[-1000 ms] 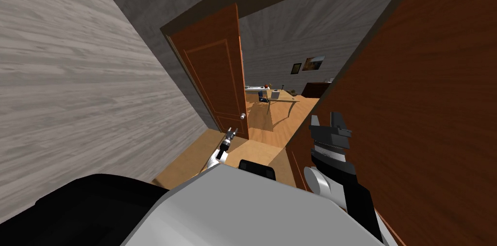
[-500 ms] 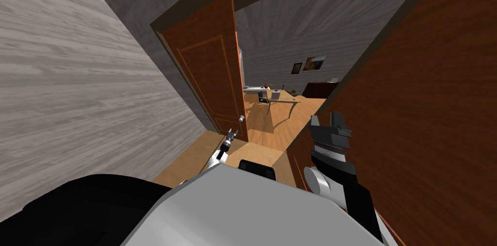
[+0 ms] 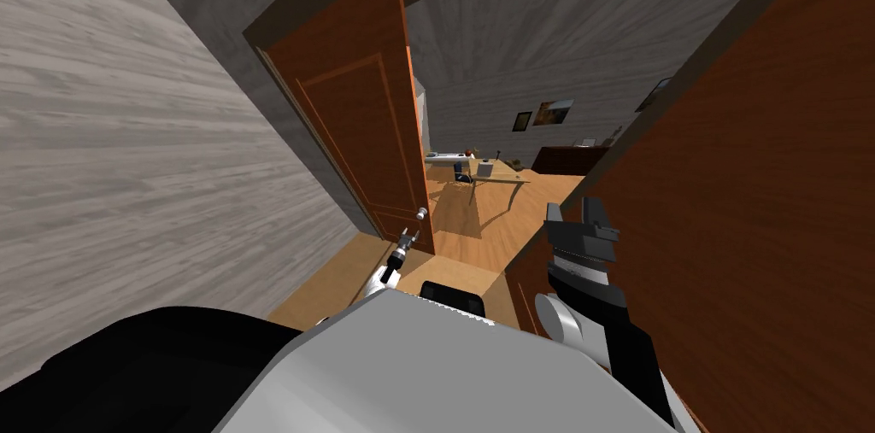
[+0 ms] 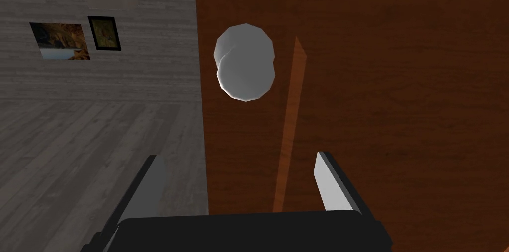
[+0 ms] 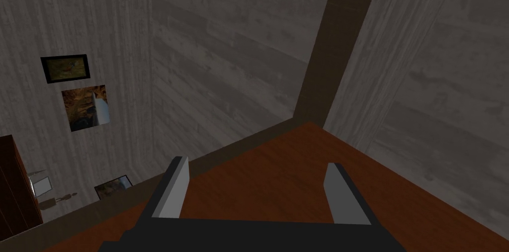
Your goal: Pull the door open
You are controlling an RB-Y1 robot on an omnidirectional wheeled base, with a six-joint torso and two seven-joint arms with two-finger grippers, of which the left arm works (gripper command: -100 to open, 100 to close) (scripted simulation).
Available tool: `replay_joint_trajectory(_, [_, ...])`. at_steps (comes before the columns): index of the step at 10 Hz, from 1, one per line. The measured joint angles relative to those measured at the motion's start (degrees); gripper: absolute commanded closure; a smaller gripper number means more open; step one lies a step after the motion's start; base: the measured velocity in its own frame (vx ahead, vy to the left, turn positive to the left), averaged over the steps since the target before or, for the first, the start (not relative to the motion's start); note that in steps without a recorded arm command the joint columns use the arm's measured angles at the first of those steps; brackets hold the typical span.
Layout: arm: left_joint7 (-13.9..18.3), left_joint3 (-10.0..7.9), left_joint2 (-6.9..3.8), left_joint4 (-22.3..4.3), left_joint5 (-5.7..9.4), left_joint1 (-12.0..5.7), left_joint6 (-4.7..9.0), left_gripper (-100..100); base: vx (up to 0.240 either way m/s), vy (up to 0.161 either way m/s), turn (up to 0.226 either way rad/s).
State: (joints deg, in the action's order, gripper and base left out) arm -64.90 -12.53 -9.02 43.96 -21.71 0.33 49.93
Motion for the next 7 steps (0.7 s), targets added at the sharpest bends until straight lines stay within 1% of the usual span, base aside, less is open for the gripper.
replay_joint_trajectory(3, [0.3,0.44,-0.13,1.4,0.20,2.04,0.51,-100,0.209,-0.092,-0.012])
replay_joint_trajectory(4, [0.6,0.74,-0.21,2.9,0.21,3.33,0.41,-100,0.192,-0.058,-0.003])
replay_joint_trajectory(5, [0.8,0.90,-0.36,3.3,0.31,4.15,0.67,-100,0.195,0.005,0.010])
replay_joint_trajectory(7, [0.9,1.28,-0.26,4.7,0.43,5.94,1.04,-100,0.189,0.025,0.022])
